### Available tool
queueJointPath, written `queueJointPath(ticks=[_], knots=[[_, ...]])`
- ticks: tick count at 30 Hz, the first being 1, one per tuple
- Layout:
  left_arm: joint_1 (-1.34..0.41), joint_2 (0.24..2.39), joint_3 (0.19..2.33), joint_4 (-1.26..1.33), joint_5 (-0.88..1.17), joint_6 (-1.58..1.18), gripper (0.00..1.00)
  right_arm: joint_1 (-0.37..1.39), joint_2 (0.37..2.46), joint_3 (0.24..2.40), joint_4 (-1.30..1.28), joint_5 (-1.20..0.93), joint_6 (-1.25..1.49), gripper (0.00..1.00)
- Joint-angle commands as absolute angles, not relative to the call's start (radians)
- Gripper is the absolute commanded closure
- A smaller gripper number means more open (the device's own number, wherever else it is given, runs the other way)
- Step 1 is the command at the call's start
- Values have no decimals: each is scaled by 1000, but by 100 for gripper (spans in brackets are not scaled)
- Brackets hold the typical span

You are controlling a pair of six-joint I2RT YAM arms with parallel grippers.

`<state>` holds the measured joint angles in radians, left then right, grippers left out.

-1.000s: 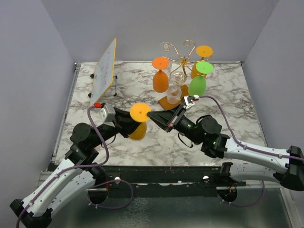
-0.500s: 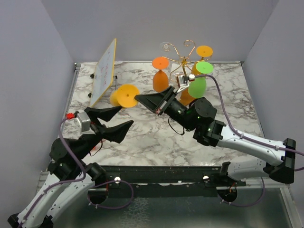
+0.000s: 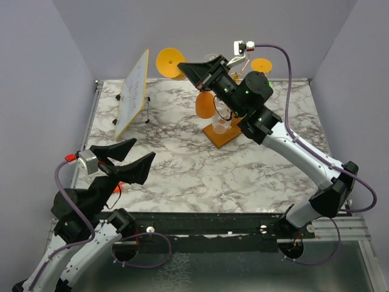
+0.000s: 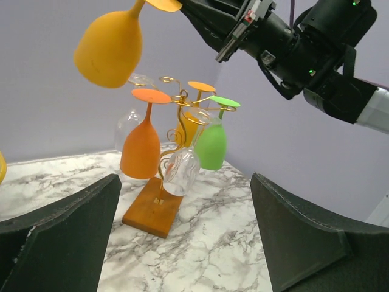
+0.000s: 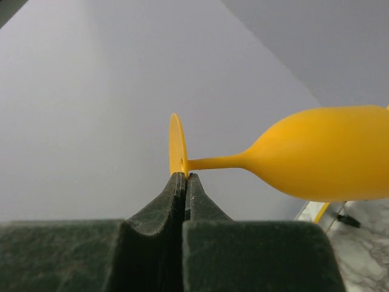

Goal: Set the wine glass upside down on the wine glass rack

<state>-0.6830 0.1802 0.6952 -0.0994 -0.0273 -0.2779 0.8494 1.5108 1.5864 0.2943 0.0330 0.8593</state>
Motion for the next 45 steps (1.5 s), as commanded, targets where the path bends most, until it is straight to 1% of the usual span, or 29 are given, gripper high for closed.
queueJointPath(ticks=[1,7,11,18,28,38,42,45], knots=[[-686,186,668,-120,-82,-346,12,772,1570,1679,317,-113,745,99],[-686,218,624,-88,-69,-396,12,626,1658,1779,343,-201,701,99],[-686,240,607,-78,-58,-405,11,547,1700,1796,377,-233,708,99],[-686,268,590,-81,-57,-414,11,453,1744,1806,414,-228,708,99],[-686,292,575,-96,-64,-437,11,384,1734,1734,366,-139,763,99],[-686,295,581,-124,-85,-434,11,345,1728,1694,315,-141,844,99],[-685,295,582,-127,-89,-436,11,340,1719,1689,250,-108,892,99],[-687,294,582,-130,-93,-437,11,335,1712,1700,153,-70,945,99]])
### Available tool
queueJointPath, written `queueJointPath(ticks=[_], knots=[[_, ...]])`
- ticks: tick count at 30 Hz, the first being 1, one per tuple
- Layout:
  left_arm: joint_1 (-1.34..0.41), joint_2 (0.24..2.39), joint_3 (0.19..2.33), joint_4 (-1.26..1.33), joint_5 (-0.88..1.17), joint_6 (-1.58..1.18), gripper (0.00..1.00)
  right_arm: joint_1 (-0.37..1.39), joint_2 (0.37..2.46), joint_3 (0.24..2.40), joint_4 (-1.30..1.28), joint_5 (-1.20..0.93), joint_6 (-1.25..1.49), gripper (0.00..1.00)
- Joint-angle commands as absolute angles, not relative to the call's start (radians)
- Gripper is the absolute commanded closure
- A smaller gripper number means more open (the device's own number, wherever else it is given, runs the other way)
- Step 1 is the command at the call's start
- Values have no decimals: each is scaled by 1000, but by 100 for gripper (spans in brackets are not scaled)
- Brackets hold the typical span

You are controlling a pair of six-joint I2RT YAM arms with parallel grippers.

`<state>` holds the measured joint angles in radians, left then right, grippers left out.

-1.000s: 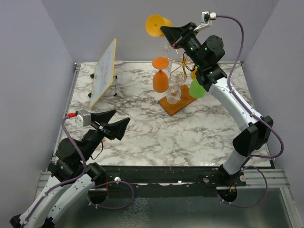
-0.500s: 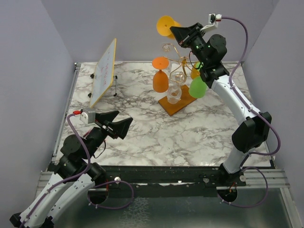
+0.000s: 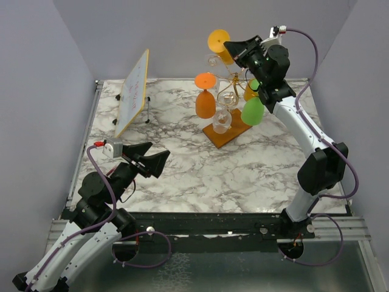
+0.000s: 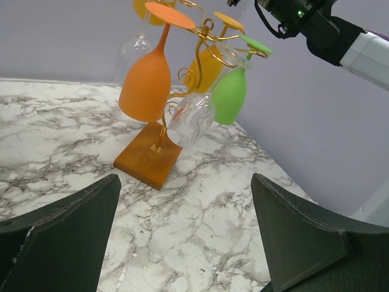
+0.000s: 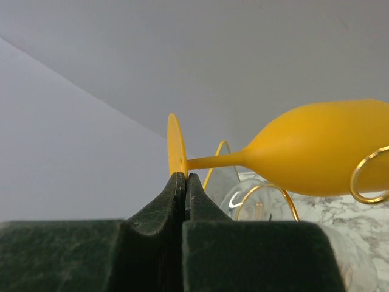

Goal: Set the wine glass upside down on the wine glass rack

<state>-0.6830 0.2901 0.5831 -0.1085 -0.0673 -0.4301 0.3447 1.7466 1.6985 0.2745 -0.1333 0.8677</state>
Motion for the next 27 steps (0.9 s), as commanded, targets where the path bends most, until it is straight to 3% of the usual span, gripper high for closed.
queueJointPath(ticks=[1,27], knots=[[-686,295,581,-130,-94,-437,11,332,1710,1703,129,-61,962,99],[-687,325,598,-181,-164,-443,11,310,1647,1696,-116,104,1071,99]])
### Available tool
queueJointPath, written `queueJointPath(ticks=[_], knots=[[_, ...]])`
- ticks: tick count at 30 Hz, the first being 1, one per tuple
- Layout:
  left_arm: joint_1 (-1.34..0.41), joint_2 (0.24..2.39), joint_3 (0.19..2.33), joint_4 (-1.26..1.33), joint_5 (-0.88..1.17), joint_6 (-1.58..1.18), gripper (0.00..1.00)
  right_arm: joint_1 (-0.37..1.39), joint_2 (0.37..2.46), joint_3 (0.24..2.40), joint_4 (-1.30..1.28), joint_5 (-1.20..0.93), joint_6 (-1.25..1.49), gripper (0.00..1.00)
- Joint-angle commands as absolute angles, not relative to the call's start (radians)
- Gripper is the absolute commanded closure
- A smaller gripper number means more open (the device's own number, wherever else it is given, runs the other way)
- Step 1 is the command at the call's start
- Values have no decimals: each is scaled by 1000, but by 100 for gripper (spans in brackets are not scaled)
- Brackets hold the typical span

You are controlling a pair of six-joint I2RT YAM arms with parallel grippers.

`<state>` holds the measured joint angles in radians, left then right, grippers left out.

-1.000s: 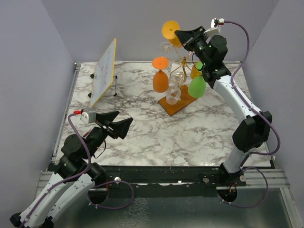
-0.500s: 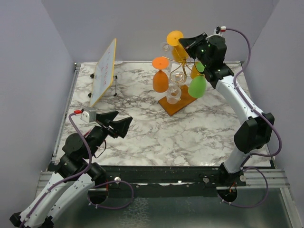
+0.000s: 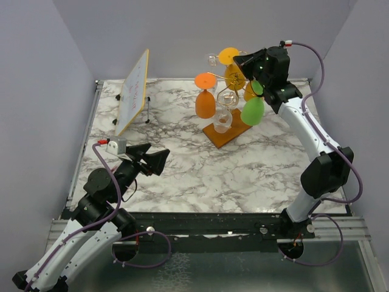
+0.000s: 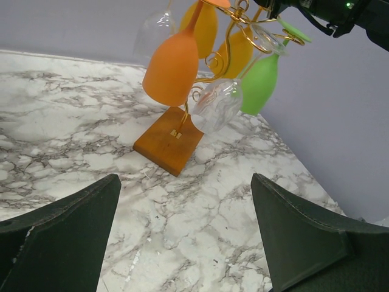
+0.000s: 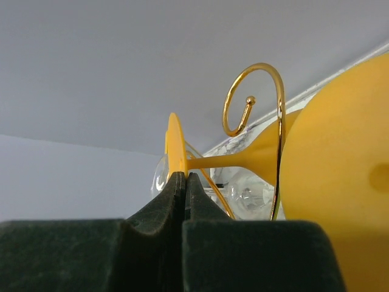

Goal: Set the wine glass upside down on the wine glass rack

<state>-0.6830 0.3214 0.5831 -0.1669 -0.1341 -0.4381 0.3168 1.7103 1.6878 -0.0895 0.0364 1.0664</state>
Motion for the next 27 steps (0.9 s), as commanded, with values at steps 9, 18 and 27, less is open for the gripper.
queueJointPath(ticks=[9,18,27], knots=[[-686,329,602,-186,-168,-443,11,303,1605,1707,-148,202,1023,99],[-686,330,603,-190,-173,-443,11,283,1618,1700,-122,209,1012,99],[-686,329,606,-195,-183,-439,11,269,1668,1730,-54,200,959,99]])
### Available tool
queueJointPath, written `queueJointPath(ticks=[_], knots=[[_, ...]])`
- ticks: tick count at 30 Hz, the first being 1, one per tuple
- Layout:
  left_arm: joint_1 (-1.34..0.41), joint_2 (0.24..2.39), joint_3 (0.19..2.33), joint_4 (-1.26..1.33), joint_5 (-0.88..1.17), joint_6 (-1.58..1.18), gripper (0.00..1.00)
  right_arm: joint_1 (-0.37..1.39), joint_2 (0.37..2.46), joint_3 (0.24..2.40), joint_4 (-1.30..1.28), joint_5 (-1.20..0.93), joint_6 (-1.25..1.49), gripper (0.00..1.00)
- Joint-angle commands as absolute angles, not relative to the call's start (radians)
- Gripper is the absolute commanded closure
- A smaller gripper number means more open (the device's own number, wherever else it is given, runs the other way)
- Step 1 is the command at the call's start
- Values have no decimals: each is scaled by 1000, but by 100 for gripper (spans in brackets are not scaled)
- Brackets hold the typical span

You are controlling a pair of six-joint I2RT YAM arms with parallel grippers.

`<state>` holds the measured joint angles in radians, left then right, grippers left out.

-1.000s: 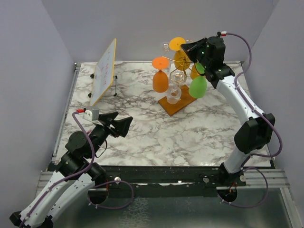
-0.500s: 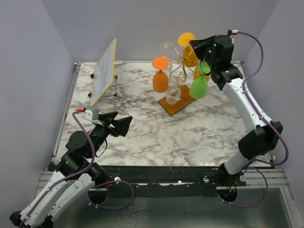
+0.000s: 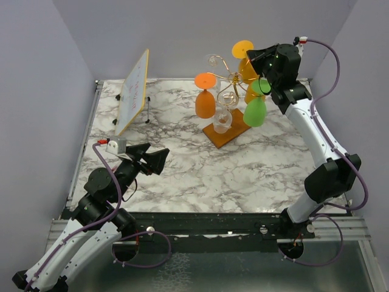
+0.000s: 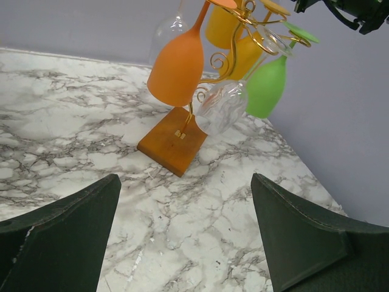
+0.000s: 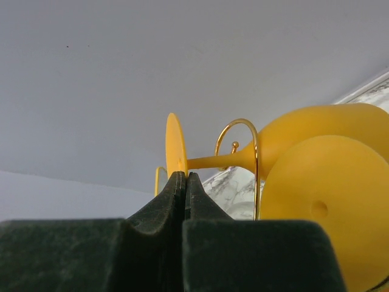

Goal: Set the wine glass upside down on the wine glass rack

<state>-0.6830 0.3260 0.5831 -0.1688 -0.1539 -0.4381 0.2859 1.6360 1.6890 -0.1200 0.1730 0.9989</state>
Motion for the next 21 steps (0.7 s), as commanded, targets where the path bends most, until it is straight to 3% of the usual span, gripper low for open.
queueJointPath(ticks=[1,21], knots=[[-686,330,606,-195,-183,-438,11,267,1674,1734,-53,200,956,99],[-687,329,609,-199,-189,-434,11,244,1785,1813,5,-18,921,99]])
